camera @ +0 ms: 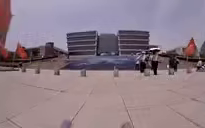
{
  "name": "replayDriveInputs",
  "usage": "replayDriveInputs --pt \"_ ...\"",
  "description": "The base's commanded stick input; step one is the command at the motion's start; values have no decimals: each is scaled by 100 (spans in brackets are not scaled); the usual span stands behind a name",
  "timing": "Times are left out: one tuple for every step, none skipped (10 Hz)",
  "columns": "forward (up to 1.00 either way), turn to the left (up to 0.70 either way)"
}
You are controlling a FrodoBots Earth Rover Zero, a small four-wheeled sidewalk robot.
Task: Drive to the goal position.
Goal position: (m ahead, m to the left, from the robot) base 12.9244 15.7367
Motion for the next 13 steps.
replayDriveInputs --pt "100 -1" --pt "100 -1" --pt "100 -1" --pt "100 -1" --pt "100 -1" --pt "100 -1" --pt "100 -1" --pt "100 -1" --pt "100 -1" --pt "100 -1" --pt "100 -1" --pt "100 -1" --pt "100 -1"
